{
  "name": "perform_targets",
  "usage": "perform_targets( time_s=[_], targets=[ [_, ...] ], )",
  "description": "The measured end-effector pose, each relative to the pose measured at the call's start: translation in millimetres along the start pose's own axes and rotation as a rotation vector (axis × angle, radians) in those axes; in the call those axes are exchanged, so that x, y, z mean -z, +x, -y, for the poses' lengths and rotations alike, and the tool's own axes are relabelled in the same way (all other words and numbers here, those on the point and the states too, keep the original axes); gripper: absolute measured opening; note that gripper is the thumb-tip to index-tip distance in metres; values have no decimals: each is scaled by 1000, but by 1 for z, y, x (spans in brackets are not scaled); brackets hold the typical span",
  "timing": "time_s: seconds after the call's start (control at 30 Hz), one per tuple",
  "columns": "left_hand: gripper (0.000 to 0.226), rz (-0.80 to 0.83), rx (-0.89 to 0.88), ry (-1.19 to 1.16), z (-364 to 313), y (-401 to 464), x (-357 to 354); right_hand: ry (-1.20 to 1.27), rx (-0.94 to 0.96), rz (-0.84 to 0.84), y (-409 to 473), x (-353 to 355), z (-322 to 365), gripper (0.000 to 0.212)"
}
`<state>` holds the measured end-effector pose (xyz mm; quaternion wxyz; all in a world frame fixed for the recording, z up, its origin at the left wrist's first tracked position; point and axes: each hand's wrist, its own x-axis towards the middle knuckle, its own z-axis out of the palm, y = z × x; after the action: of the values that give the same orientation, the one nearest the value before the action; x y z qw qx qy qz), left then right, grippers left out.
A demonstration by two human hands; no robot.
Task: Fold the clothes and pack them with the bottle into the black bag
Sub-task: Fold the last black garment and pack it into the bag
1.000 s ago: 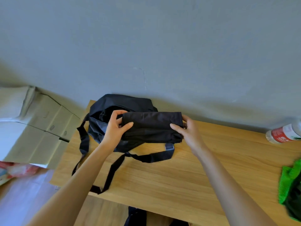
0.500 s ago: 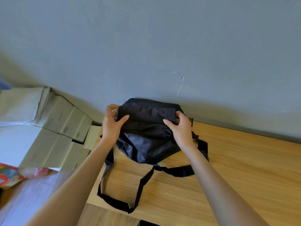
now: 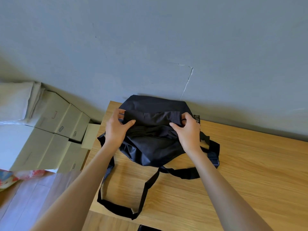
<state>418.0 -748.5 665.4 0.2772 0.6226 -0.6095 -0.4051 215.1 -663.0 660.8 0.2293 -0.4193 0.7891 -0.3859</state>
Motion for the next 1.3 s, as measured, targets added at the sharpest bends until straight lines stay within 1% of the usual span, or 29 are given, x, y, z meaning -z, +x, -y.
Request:
perform_targets(
  time_s=[0.1, 0.2, 0.3, 0.37, 0.4, 0.47, 0.53, 0.6, 0.67, 0.73, 0.9, 1.2, 1.27, 1.3],
  targets=[
    [48, -4, -68, 20, -2, -5, 2, 83, 6, 35, -2, 4, 2, 23],
    [53, -68, -230, 118, -2, -13, 3, 112, 39, 60, -7, 14, 2, 17],
    [50, -156, -477, 305, -5, -26, -1, -1, 142, 25, -9, 26, -4, 10],
    [46, -179, -630, 438, -12, -35, -7, -135, 214, 12, -7, 33, -9, 15],
    [43, -150, -697, 470, -16, -38, -11, -218, 247, 14, -6, 36, -13, 20],
    [39, -25, -834, 518, -22, -42, -21, -340, 301, 47, -1, 40, -22, 33],
    [44, 136, -979, 623, -23, -44, -33, -405, 333, 111, 1, 41, -29, 46],
    [53, 279, -1064, 765, -22, -44, -45, -465, 359, 144, 4, 41, -33, 51],
    [59, 358, -1066, 877, -20, -43, -53, -516, 389, 143, 7, 40, -34, 51],
    [60, 398, -1054, 920, -17, -41, -57, -555, 420, 142, 10, 37, -33, 52],
    [60, 450, -1055, 923, -10, -39, -60, -621, 547, 109, 17, 29, -34, 56],
    [62, 501, -1015, 906, 6, -40, -58, -625, 618, -53, 12, 26, -32, 52],
    [62, 506, -1004, 898, 6, -40, -58, -608, 633, -83, 11, 25, -29, 49],
    [62, 510, -995, 891, 7, -40, -58, -589, 640, -107, 11, 26, -27, 43]
  ],
)
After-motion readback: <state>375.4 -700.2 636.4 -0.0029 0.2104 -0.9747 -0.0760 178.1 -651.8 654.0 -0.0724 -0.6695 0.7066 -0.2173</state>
